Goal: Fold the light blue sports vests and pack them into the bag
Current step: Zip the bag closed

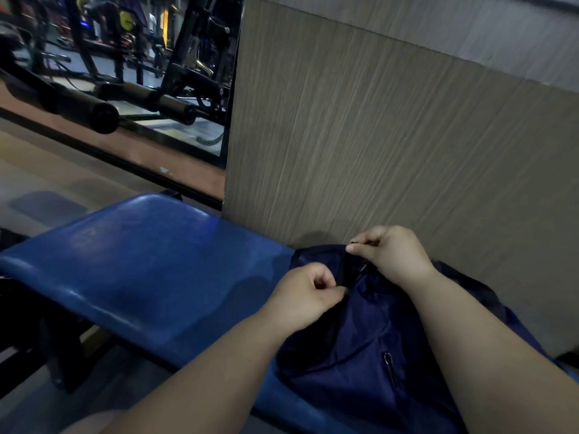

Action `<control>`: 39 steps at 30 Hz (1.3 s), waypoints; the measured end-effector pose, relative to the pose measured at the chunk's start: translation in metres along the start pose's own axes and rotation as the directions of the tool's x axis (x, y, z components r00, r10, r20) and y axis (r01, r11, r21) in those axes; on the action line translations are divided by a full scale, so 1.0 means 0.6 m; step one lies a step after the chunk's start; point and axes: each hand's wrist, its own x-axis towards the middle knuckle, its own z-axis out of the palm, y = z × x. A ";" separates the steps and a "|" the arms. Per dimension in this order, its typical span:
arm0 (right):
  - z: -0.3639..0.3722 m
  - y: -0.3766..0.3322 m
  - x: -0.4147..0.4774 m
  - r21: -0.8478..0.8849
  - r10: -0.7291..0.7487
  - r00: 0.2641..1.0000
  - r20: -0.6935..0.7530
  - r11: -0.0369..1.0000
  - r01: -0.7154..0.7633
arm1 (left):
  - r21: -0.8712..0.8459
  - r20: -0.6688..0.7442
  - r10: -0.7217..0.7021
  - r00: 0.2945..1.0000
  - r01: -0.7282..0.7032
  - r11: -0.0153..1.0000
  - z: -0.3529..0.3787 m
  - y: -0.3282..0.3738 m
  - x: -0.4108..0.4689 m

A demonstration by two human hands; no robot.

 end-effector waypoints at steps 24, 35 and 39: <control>0.010 0.013 0.078 -0.170 -0.185 0.974 0.127 0.964 0.205 | 0.034 -0.349 -0.019 0.937 0.033 0.999 0.061 -0.017 0.066; 0.050 0.000 0.110 -0.387 -0.224 0.922 0.317 0.857 0.341 | -0.010 -0.342 0.110 0.933 -0.121 0.993 0.062 -0.037 0.047; 0.063 -0.013 0.124 -0.453 -0.274 0.880 0.389 0.775 0.441 | 0.019 -0.399 0.192 0.897 -0.201 0.979 0.061 -0.052 0.044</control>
